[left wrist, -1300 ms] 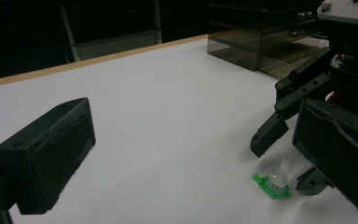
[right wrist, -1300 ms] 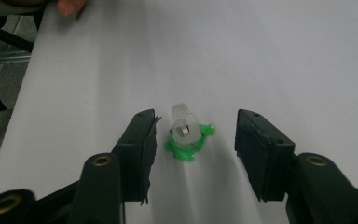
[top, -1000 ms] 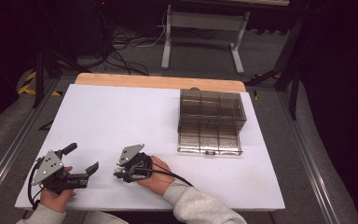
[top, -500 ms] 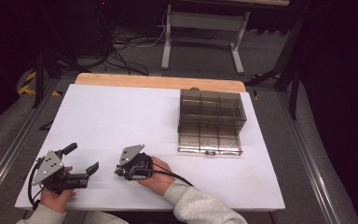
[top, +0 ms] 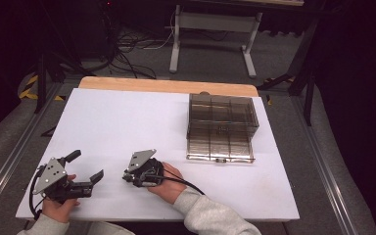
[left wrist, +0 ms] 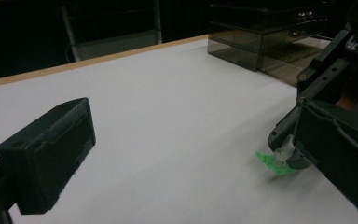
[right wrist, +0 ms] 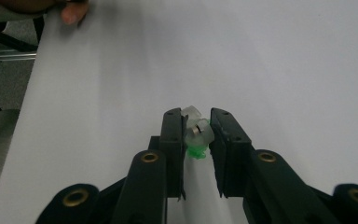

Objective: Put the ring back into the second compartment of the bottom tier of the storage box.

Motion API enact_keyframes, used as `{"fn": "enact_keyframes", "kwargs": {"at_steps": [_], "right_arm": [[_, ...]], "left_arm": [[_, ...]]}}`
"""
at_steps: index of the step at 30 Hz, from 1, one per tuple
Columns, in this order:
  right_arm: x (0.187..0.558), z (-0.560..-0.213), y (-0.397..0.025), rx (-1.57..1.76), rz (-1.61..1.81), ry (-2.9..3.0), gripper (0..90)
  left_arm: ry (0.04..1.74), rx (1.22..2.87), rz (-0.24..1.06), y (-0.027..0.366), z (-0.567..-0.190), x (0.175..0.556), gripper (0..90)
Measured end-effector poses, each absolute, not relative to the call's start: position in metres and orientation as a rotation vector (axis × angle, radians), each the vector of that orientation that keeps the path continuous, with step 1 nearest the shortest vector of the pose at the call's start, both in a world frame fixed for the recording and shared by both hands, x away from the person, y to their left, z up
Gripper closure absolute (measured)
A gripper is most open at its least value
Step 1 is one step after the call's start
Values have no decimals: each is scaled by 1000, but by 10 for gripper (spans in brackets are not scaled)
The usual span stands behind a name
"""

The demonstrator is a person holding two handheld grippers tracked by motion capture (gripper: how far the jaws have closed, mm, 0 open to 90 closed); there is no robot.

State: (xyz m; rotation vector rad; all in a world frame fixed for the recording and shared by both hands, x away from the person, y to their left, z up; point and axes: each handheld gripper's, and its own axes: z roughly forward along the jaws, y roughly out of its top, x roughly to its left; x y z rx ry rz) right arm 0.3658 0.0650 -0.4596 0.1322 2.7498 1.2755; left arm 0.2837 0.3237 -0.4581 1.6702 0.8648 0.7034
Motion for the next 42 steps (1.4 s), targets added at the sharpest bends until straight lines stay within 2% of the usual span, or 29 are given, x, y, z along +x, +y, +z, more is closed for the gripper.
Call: {"fn": "enact_keyframes", "kwargs": {"at_steps": [27,42], "right_arm": [[368,-438,36,195,1305,2676,756],[371,-424,-1,301,1262,2611,756]], "left_arm": [[861,1673,705,323,-458,284,3],[857,1676,697,321,-458,287,2]]}}
